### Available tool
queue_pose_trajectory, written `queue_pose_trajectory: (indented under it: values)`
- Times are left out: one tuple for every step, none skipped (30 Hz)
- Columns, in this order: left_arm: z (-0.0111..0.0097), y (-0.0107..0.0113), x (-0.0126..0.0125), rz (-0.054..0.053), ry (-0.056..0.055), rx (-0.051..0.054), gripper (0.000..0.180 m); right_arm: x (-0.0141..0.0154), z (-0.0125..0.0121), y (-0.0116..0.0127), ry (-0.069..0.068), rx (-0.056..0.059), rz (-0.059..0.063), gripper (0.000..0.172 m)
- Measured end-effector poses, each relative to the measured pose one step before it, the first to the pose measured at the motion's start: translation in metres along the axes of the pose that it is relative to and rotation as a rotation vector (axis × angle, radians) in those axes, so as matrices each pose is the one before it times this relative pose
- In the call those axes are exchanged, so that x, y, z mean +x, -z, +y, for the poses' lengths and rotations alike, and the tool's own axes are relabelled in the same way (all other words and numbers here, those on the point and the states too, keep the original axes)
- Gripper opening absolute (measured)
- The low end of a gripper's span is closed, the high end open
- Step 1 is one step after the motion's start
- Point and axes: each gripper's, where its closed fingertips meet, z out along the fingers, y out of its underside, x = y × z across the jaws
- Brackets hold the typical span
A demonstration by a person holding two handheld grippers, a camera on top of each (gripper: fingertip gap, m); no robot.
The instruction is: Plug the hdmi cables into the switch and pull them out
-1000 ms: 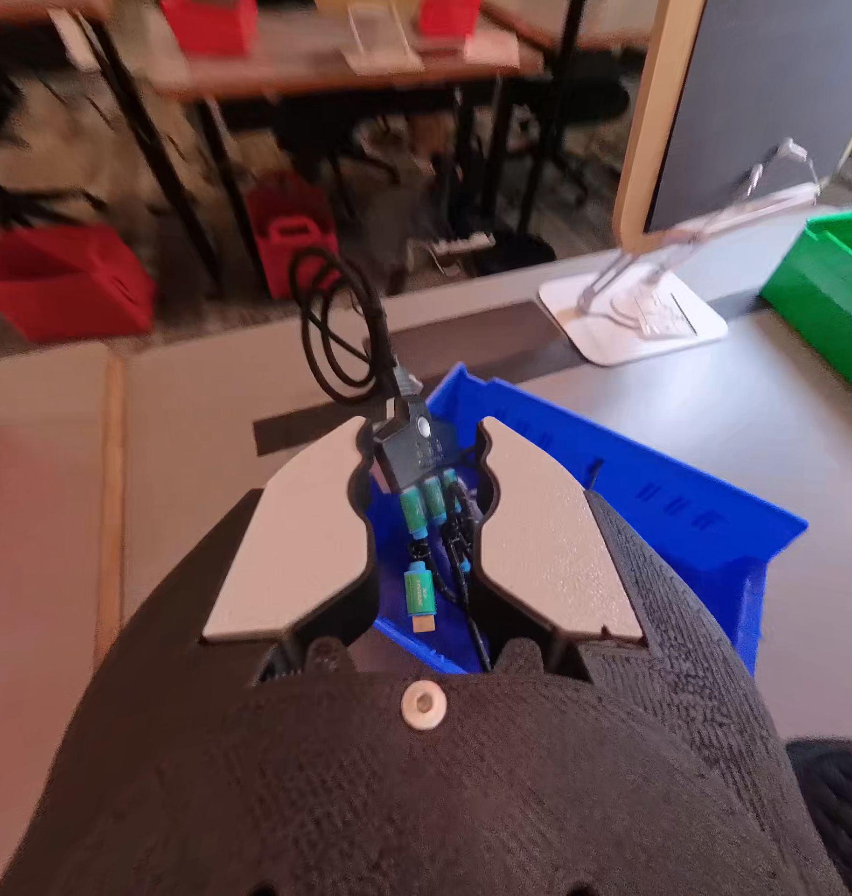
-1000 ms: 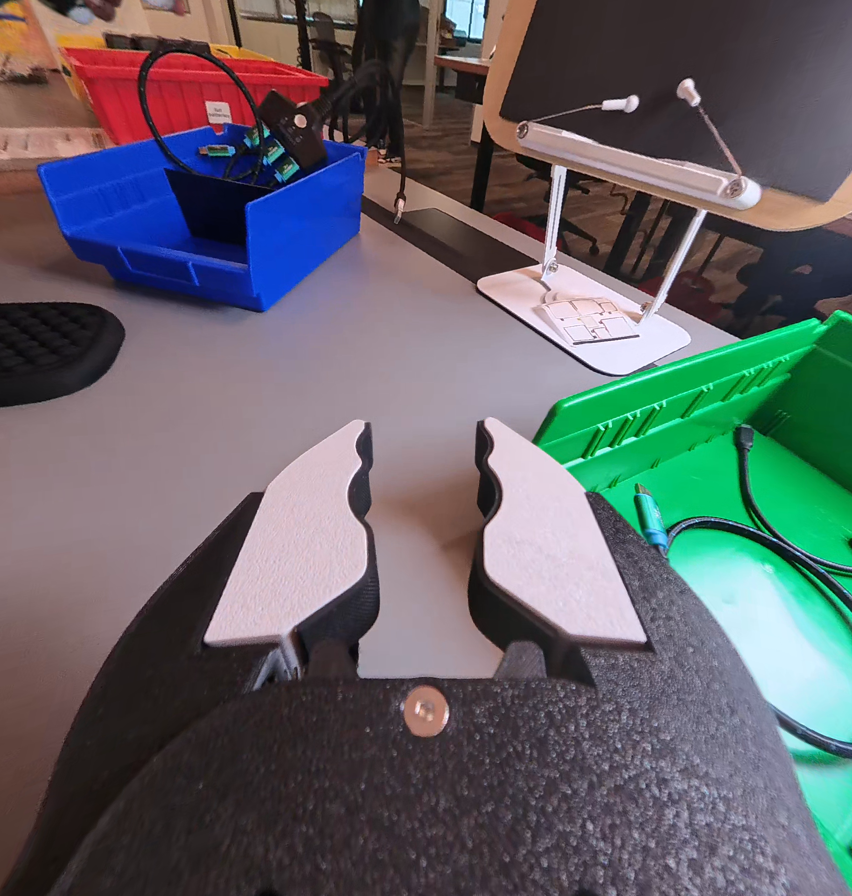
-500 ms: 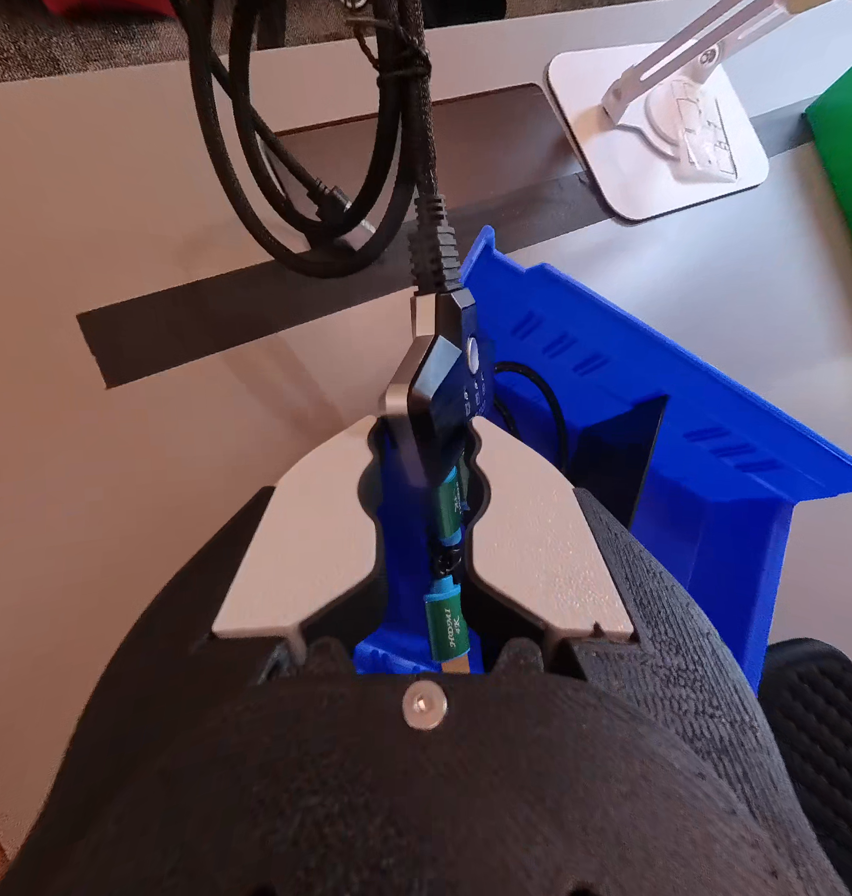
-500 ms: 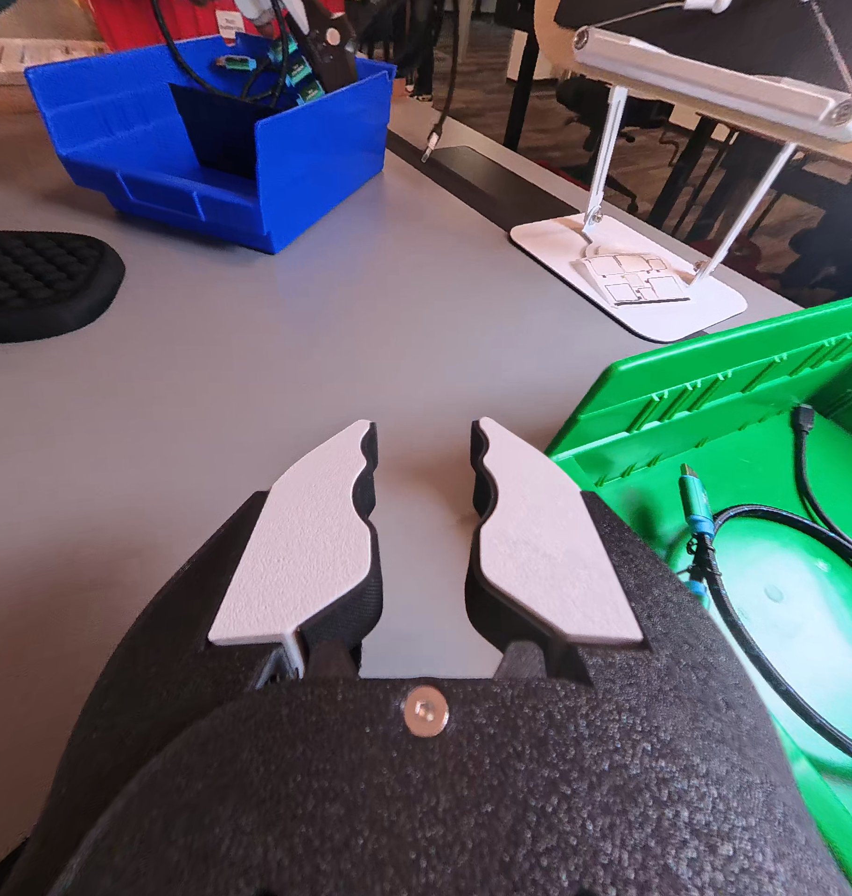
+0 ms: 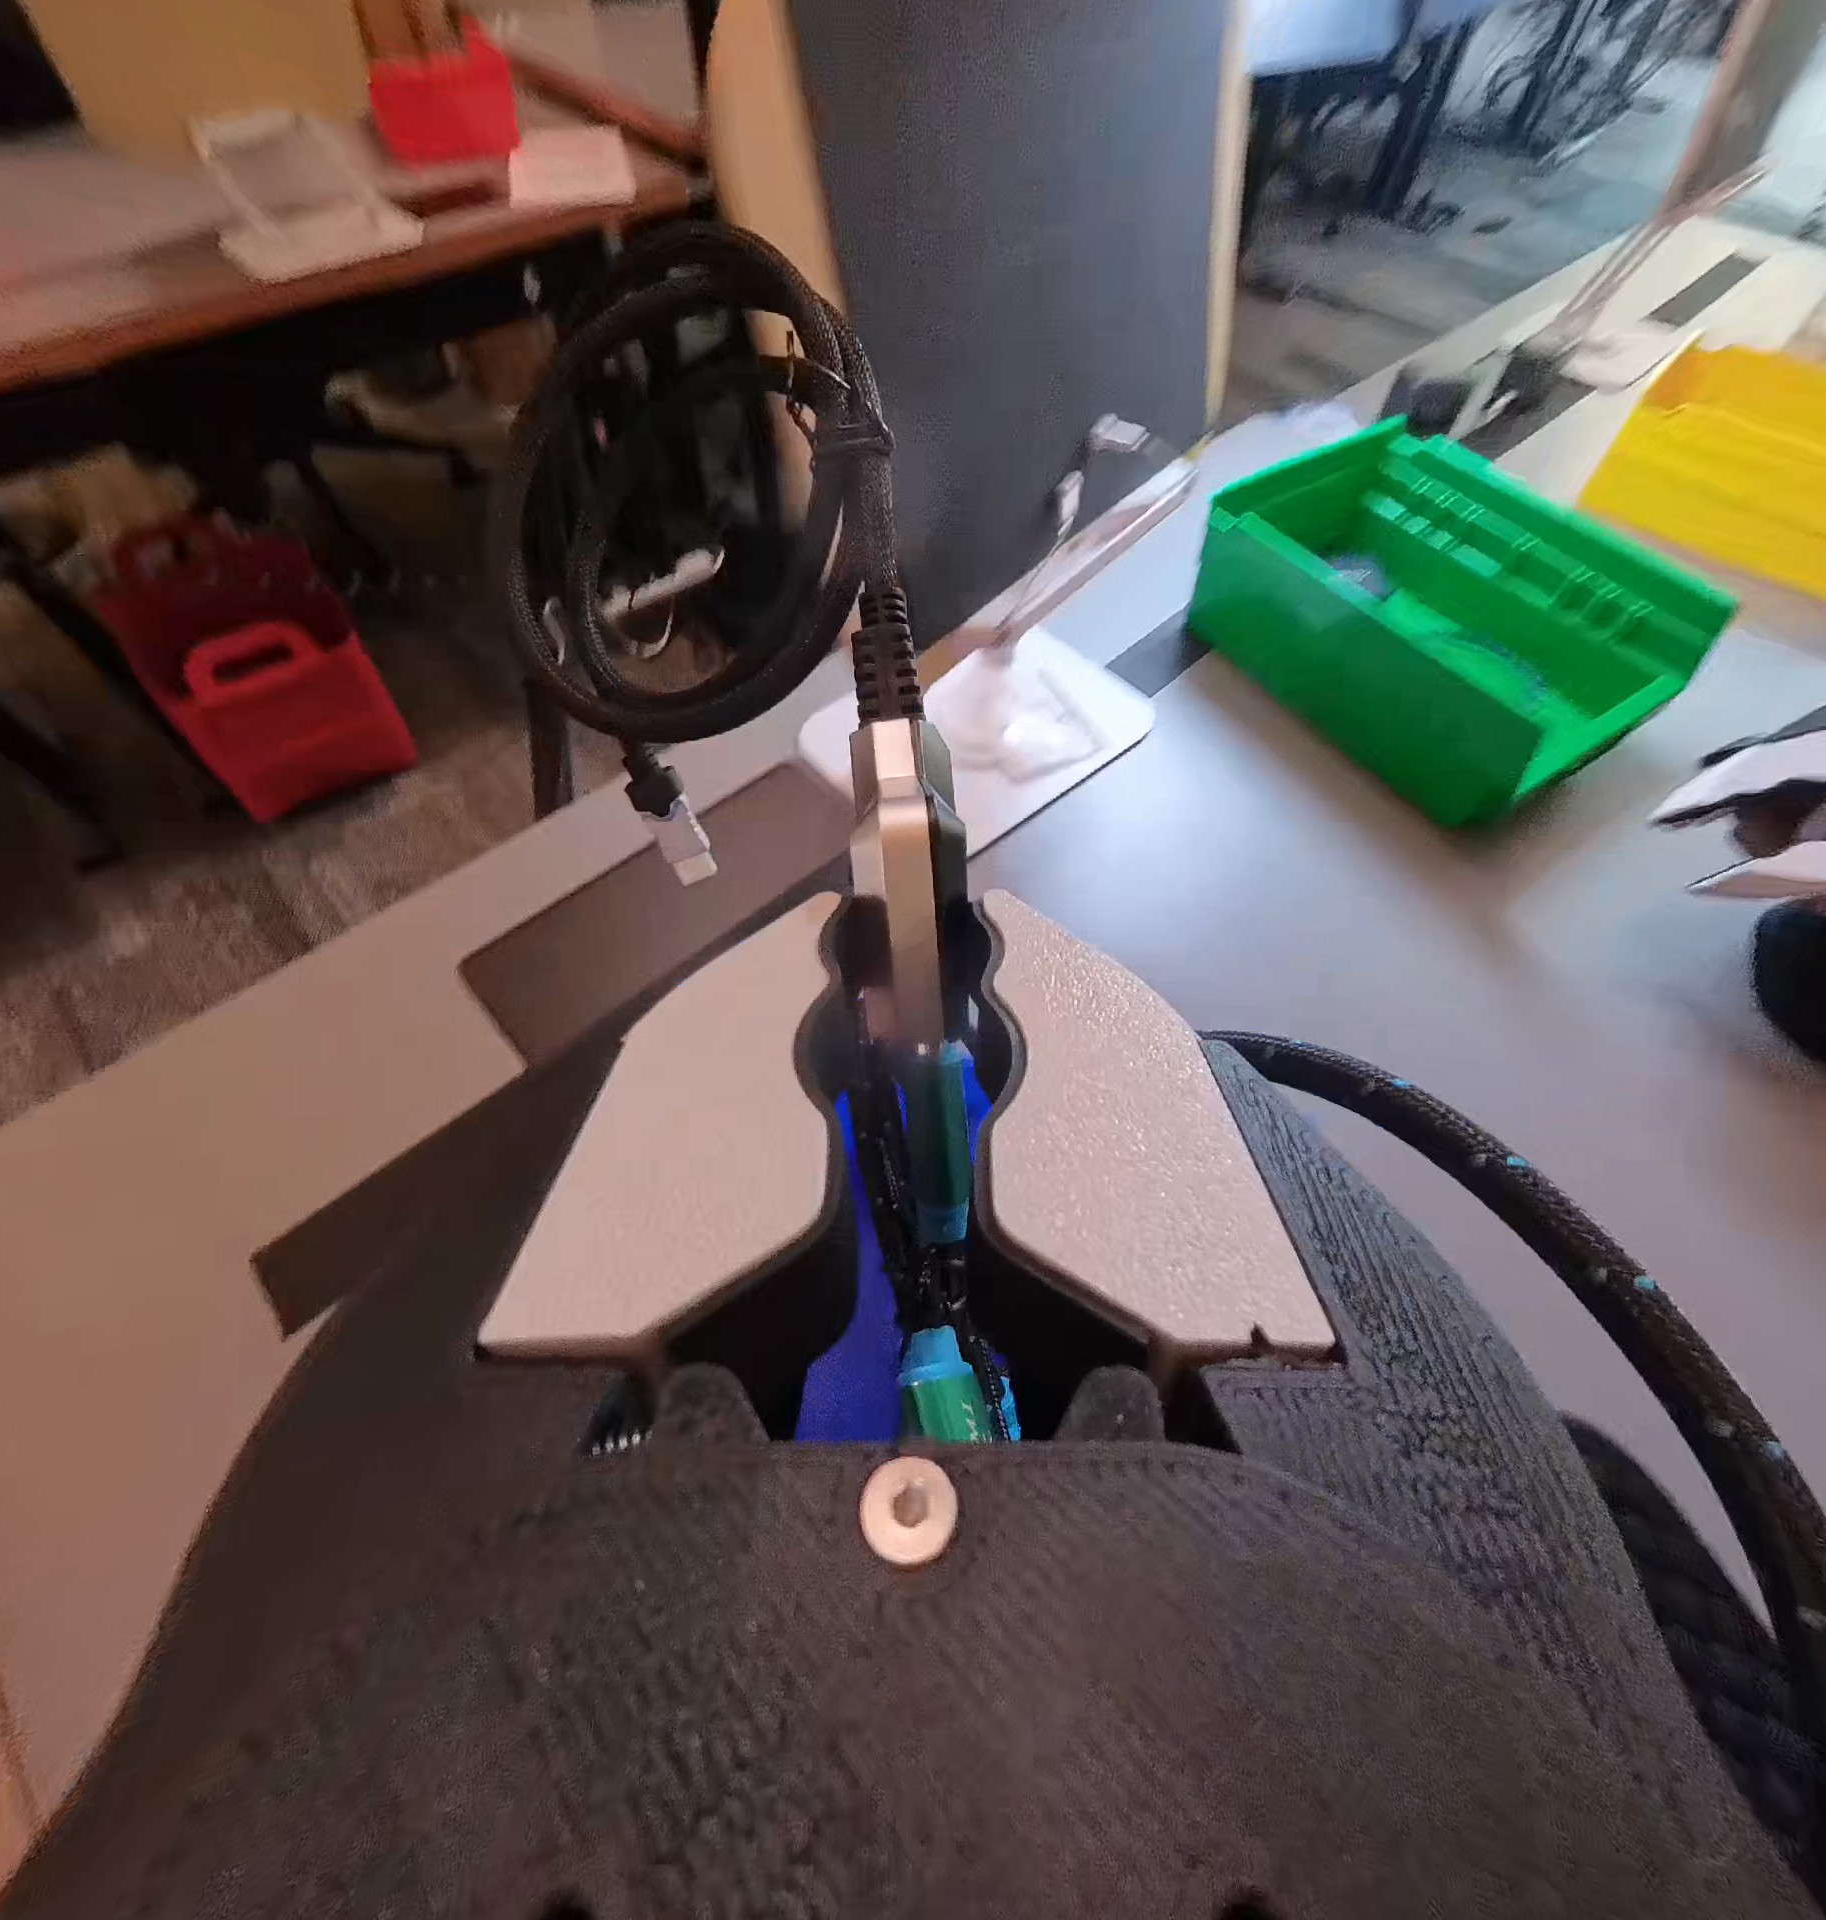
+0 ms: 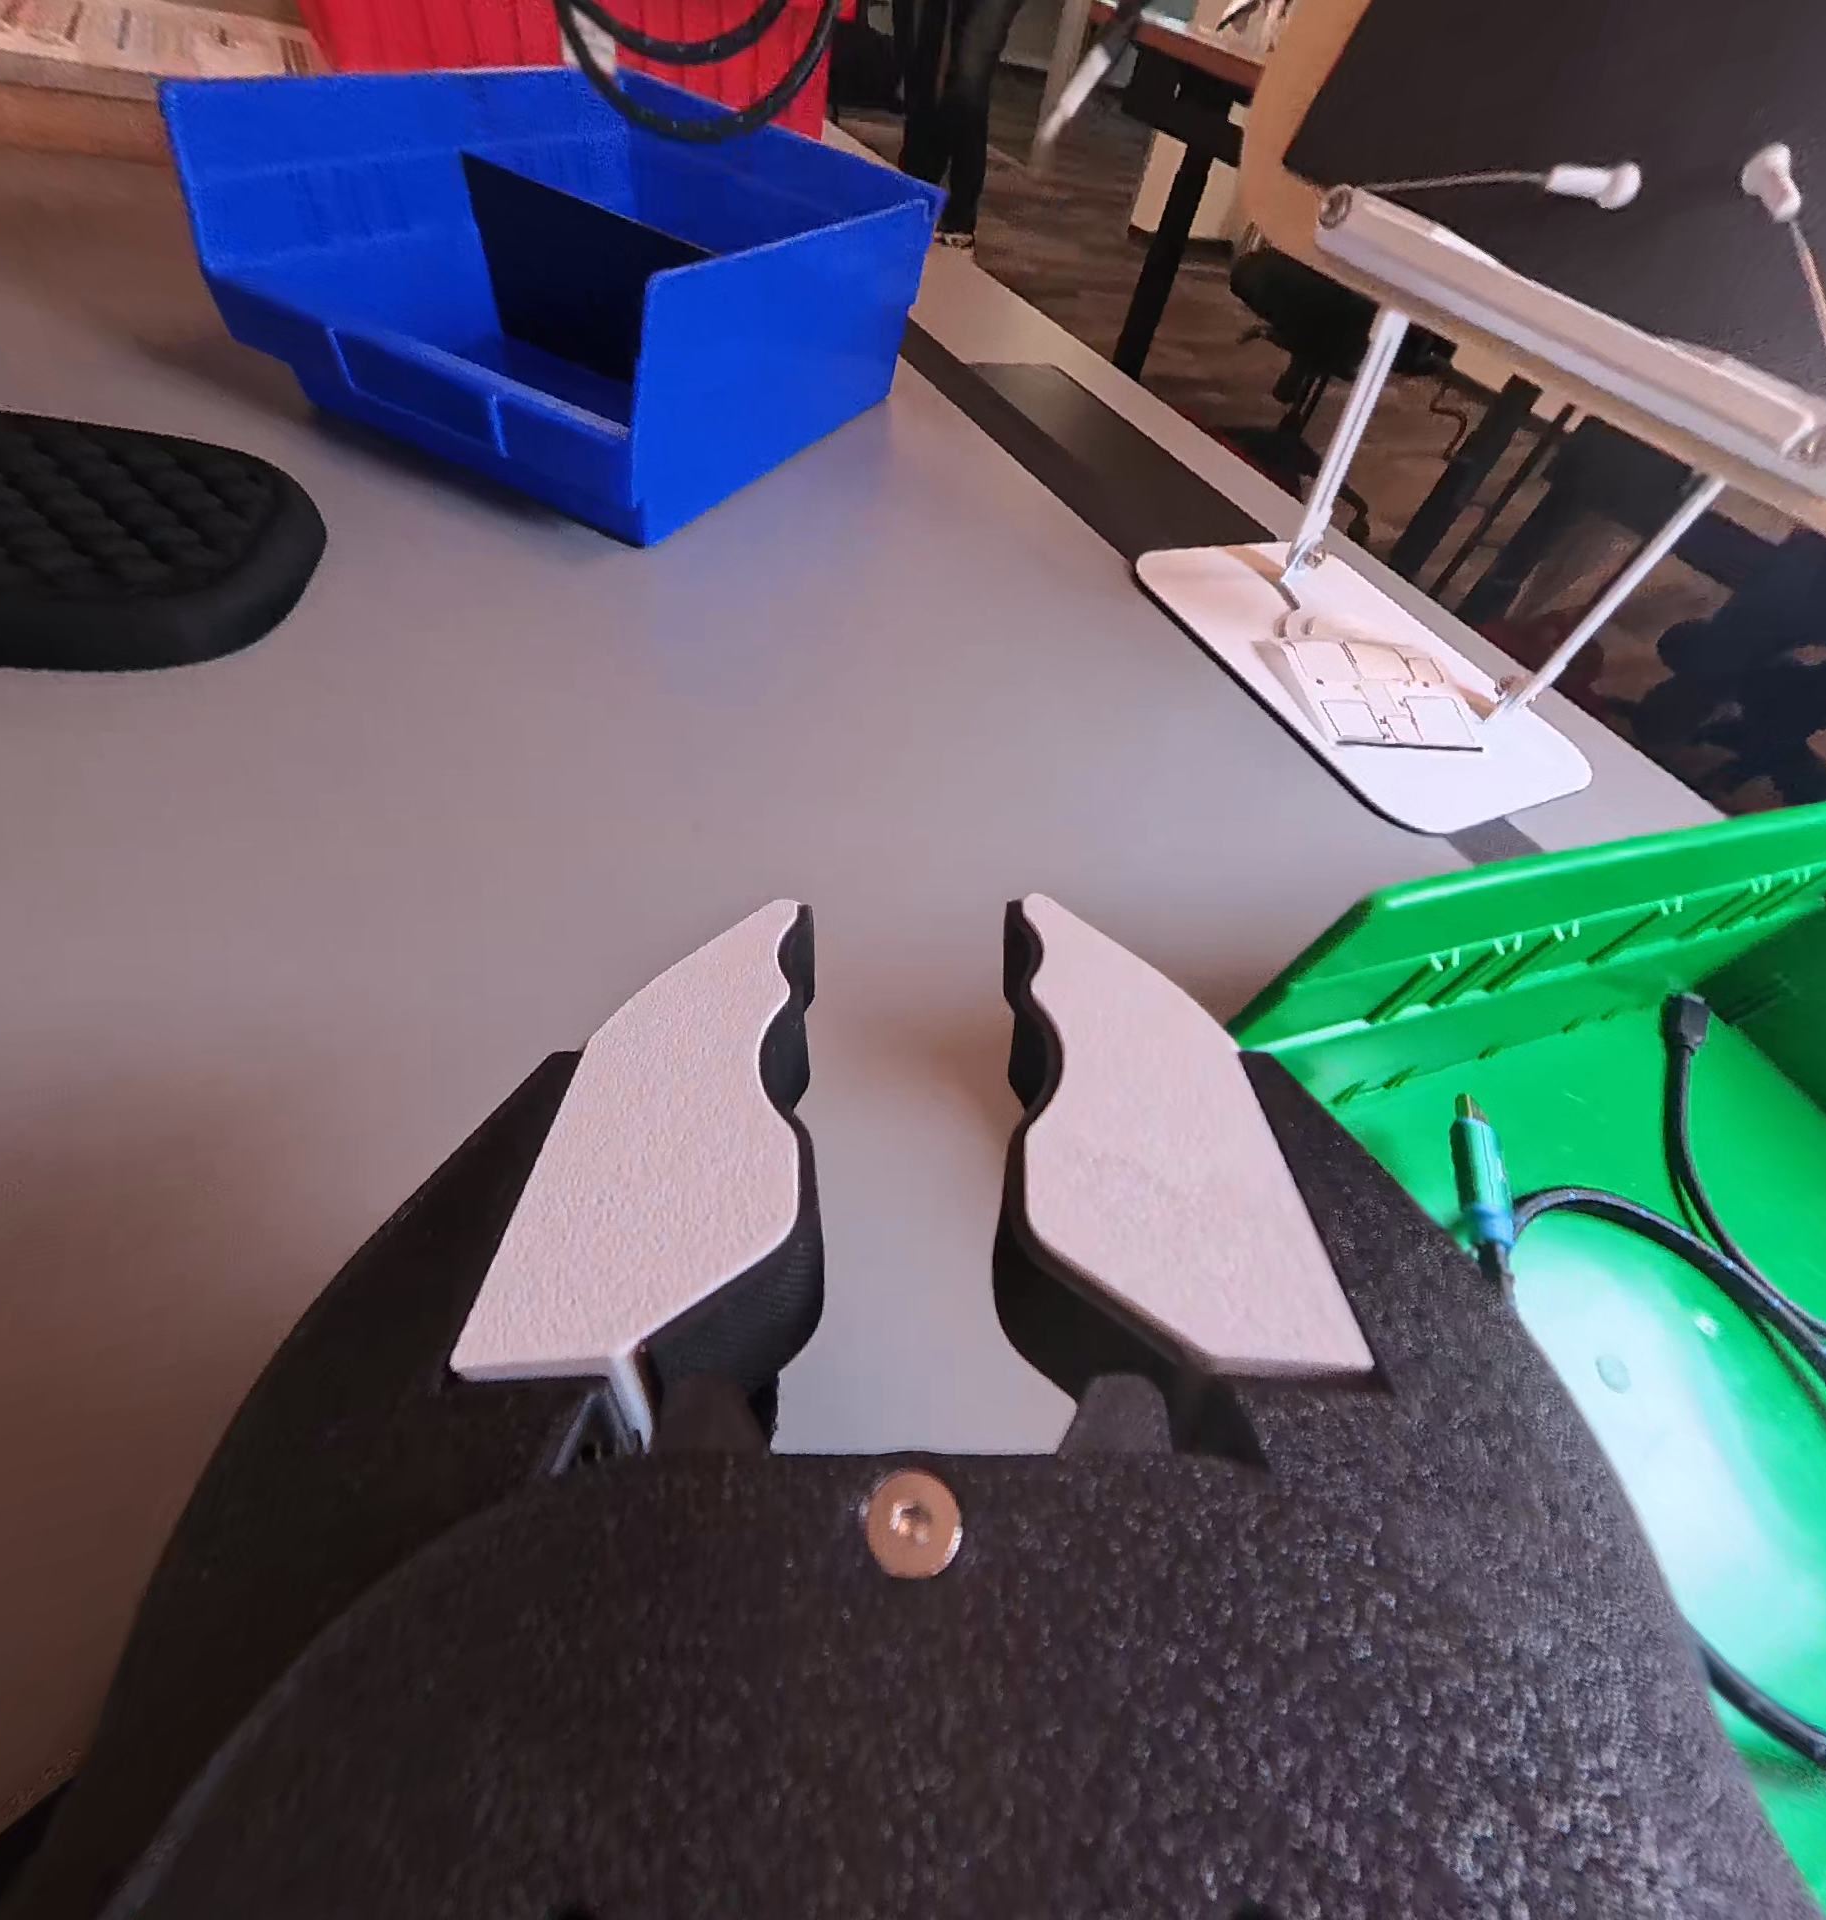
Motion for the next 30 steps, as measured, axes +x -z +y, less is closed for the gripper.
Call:
queue_pose_trajectory:
  values:
    - [-0.01456, 0.00505, 0.01746, 0.0245, -0.0105, 0.046, 0.02, -0.00243, -0.00418, -0.00126, 0.0185, 0.0046, -0.0023, 0.035]
    - [-0.01326, 0.00349, 0.0181, 0.0276, -0.0125, 0.0412, 0.02, -0.00288, -0.00482, -0.00131, 0.0227, 0.0028, -0.0017, 0.035]
    - [-0.01195, 0.00207, 0.01881, 0.0296, -0.0134, 0.0388, 0.02, -0.00289, -0.00552, -0.00128, 0.0278, 0.0013, 0.0016, 0.035]
    - [-0.01028, 0.00054, 0.01937, 0.0361, -0.0084, 0.0359, 0.02, -0.00253, -0.00621, -0.0007, 0.0348, 0.0016, 0.0066, 0.035]
    - [-0.00822, -0.00105, 0.01986, 0.0441, 0.0001, 0.0342, 0.02, -0.00194, -0.00712, -0.00022, 0.0412, 0.0029, 0.0121, 0.035]
    - [-0.00569, -0.00335, 0.02042, 0.0516, 0.0085, 0.034, 0.019, -0.00108, -0.00814, 0.00035, 0.0463, 0.0052, 0.016, 0.035]
    - [-0.0025, -0.00582, 0.0204, 0.0564, 0.0138, 0.0306, 0.019, -0.00006, -0.00901, 0.0007, 0.0515, 0.0076, 0.0191, 0.035]
    - [0.00103, -0.00793, 0.02051, 0.0615, 0.0105, 0.0229, 0.02, 0.00178, -0.0096, 0.00117, 0.056, 0.0097, 0.0275, 0.035]
    - [0.00447, -0.0097, 0.02046, 0.0657, 0.0058, 0.0169, 0.02, 0.00385, -0.00985, 0.00136, 0.0611, 0.0114, 0.036, 0.034]
    - [0.00776, -0.01137, 0.01931, 0.064, 0.0089, 0.011, 0.019, 0.00516, -0.00944, 0.00152, 0.0656, 0.0117, 0.04, 0.034]
    - [0.01086, -0.01274, 0.0179, 0.0619, 0.0132, 0.0051, 0.019, 0.00674, -0.00859, 0.00155, 0.0696, 0.0119, 0.0481, 0.035]
    - [0.01294, -0.01354, 0.0163, 0.0611, 0.0115, 0.003, 0.019, 0.00783, -0.0075, 0.00147, 0.0731, 0.015, 0.0552, 0.035]
    - [0.01396, -0.01417, 0.01373, 0.059, 0.018, 0.0038, 0.02, 0.00754, -0.00671, 0.00128, 0.0722, 0.0214, 0.0548, 0.035]
    - [0.01451, -0.01419, 0.01076, 0.0555, 0.0268, 0.0036, 0.019, 0.00566, -0.00589, 0.001, 0.0735, 0.0277, 0.0511, 0.035]
    - [0.01429, -0.01387, 0.00771, 0.0517, 0.033, 0.0052, 0.019, 0.00364, -0.00473, 0.00098, 0.091, 0.0286, 0.0555, 0.036]
    - [0.01403, -0.01284, 0.00476, 0.0482, 0.0405, 0.0027, 0.019, 0.00126, -0.00441, 0.00139, 0.1212, 0.0286, 0.0626, 0.038]
    - [0.01296, -0.01126, 0.00164, 0.0414, 0.0442, 0.0019, 0.019, -0.00116, -0.00542, 0.00186, 0.1371, 0.03, 0.064, 0.041]
    - [0.01204, -0.00966, -0.00079, 0.0366, 0.0477, 0.0005, 0.019, -0.00372, -0.0076, 0.00195, 0.1149, 0.0335, 0.0474, 0.046]
    - [0.01109, -0.00798, -0.00342, 0.0269, 0.052, -0.0007, 0.019, -0.0054, -0.00869, 0.00143, 0.0585, 0.0331, 0.0197, 0.052]
    - [0.00956, -0.00669, -0.00538, 0.0191, 0.0516, 0.0026, 0.019, -0.00575, -0.00796, 0.00077, 0.0121, 0.0254, 0.0, 0.057]
    - [0.0083, -0.00583, -0.00644, 0.0163, 0.0529, 0.0051, 0.019, -0.00499, -0.00681, 0.00006, 0.0078, 0.0208, -0.0027, 0.061]
    - [0.00748, -0.00505, -0.00729, 0.0122, 0.0541, 0.0043, 0.019, -0.00425, -0.00587, -0.00075, 0.023, 0.0174, 0.0011, 0.062]
    - [0.00541, -0.0037, -0.0068, 0.0119, 0.0498, 0.0098, 0.019, -0.00223, -0.00079, -0.00115, 0.0215, -0.0128, 0.0113, 0.06]
    - [-0.00046, 0.00017, -0.00505, 0.0209, 0.0544, 0.0386, 0.019, -0.00236, 0.00353, -0.0018, 0.0148, -0.0263, 0.0056, 0.06]
    - [0.00023, 0.00087, -0.00614, 0.001, 0.0442, 0.0234, 0.019, -0.00324, 0.00376, -0.00148, 0.0117, -0.0153, -0.0047, 0.056]
    - [0.00117, 0.00035, -0.00732, -0.0181, 0.0253, 0.0134, 0.019, -0.00079, 0.00016, -0.00039, 0.0051, 0.0086, 0.011, 0.061]
    - [0.00264, -0.00031, -0.01072, -0.046, 0.0138, 0.0007, 0.019, -0.00048, -0.00492, 0.00066, 0.0139, 0.0286, 0.0082, 0.064]
    - [0.00313, -0.0003, -0.00545, -0.0026, 0.0236, -0.0045, 0.019, -0.00518, -0.00332, -0.00043, 0.0187, 0.0059, -0.0253, 0.065]
    - [0.00124, 0.00138, -0.0027, 0.0138, 0.0285, 0.005, 0.019, -0.00696, -0.00187, -0.00083, 0.003, 0.0039, -0.0307, 0.056]
    - [0.00215, 0.00003, -0.00262, 0.002, 0.0135, 0.0004, 0.019, -0.00683, -0.00237, -0.00123, -0.0023, 0.0146, -0.0217, 0.055]
